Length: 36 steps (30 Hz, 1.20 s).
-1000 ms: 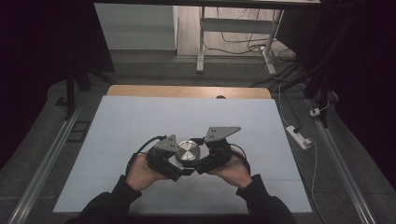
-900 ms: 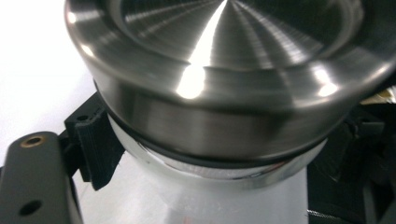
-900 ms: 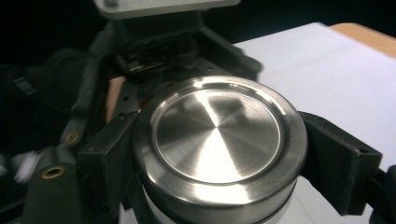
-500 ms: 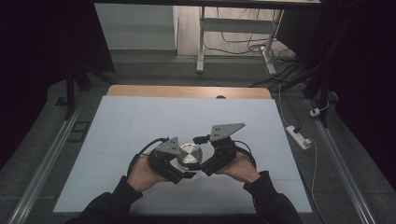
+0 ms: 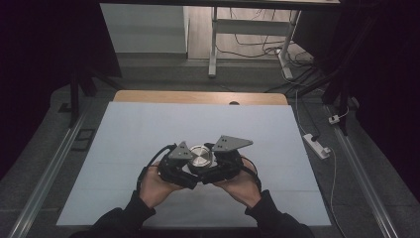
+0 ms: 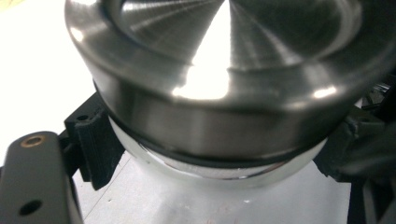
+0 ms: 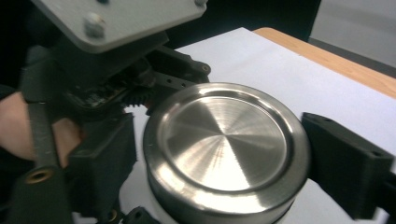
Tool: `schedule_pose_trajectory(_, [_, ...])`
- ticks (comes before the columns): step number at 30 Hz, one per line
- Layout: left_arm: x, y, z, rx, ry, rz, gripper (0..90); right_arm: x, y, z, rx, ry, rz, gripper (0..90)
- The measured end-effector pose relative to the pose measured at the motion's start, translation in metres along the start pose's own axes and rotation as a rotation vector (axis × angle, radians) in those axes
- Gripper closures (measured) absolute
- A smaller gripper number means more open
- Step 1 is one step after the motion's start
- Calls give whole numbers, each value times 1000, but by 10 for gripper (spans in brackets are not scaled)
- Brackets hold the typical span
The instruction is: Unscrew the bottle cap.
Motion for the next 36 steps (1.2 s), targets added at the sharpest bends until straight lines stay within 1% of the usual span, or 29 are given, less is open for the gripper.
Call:
schedule_pose_trajectory(1, [1,-1,0,0,4,-8,159,0,0,0,-1,-6,-6,178])
schedule_pose_trajectory(2, [1,-1,0,2,4,-9,158,0,0,-1,0,-16,-8,179])
schedule_pose_trajectory(3, [0,-2,1,-3,18,-21,159,0,-1,-1,3,-12,-2,180])
schedule_pose_trajectory(5, [0,-4,1,9,32,-58,159,2,-3,0,9,-3,31,181])
schedule_pose_trajectory(6, [-1,-4,1,10,37,-73,158,3,-4,0,12,-11,50,181])
schedule_pose_trajectory(7, [-1,-5,1,10,49,-101,159,4,-5,0,12,-19,67,181])
schedule_pose_trajectory(9, [-1,-6,0,7,74,-138,159,6,-7,0,19,-39,133,182])
schedule_pose_trajectory(10, [-1,-6,0,7,74,-138,158,8,-8,0,18,-44,167,182])
schedule_pose_trajectory(11, [-1,-7,0,-1,101,-175,158,9,-9,0,19,-48,195,181])
schedule_pose_trajectory(12, [0,-7,-1,-1,111,-189,158,12,-10,-1,20,-58,240,182])
schedule_pose_trajectory(13, [0,-7,-1,-1,111,-189,158,13,-10,-1,22,-62,268,182])
schedule_pose_trajectory(14, [0,-7,-1,-9,139,-234,159,15,-11,-2,26,-74,308,182])
schedule_pose_trajectory(16, [2,-7,-2,-8,163,-275,158,17,-13,-3,33,-101,378,182])
schedule_pose_trajectory(17, [2,-7,-2,-8,163,-275,158,18,-13,-4,37,-112,409,182])
schedule_pose_trajectory(18, [2,-6,-2,-7,170,-291,158,19,-14,-4,38,-131,429,181])
schedule_pose_trajectory(19, [3,-6,-2,-8,177,-298,159,19,-14,-5,40,-142,444,181])
schedule_pose_trajectory(20, [4,-5,-2,-10,187,-301,159,19,-14,-5,40,-142,444,181])
schedule_pose_trajectory(21, [5,-4,-2,-15,182,-283,159,20,-14,-6,39,-157,464,179])
schedule_pose_trajectory(23, [3,-4,-2,-13,160,-254,159,20,-15,-5,35,-146,430,153])
schedule_pose_trajectory(24, [2,-5,-2,-12,151,-237,158,20,-15,-4,37,-129,397,109])
schedule_pose_trajectory(26, [-2,-5,-2,-1,105,-177,159,21,-17,0,48,-96,364,65])
schedule_pose_trajectory(27, [-2,-5,-2,-1,105,-177,159,21,-19,2,51,-72,337,43])
schedule_pose_trajectory(28, [-5,-6,-2,1,73,-118,158,21,-20,4,47,-54,311,33])
schedule_pose_trajectory(29, [-5,-6,-2,1,73,-118,158,20,-20,5,39,-38,277,31])
schedule_pose_trajectory(31, [-6,-6,-2,6,38,-51,159,18,-18,5,21,-15,211,31])
schedule_pose_trajectory(32, [-6,-6,-2,6,38,-51,159,17,-16,4,7,-1,168,33])
schedule_pose_trajectory(34, [-5,-5,-2,10,13,-21,159,12,-10,3,-7,6,94,50])
schedule_pose_trajectory(35, [-4,-4,-2,12,4,-10,159,10,-7,2,-14,12,63,53])
schedule_pose_trajectory(36, [-2,-3,-2,6,-1,4,159,7,-5,2,-12,8,47,58])
Point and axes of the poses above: each handheld gripper's, and its own axes: y roughly forward along the jaws, z roughly out of its top, x roughly to its right, the point moved 2 cm from there along y, roughly forward along the jaws, and after that the axes turned 6 degrees about -y, right-handed, at the moved point
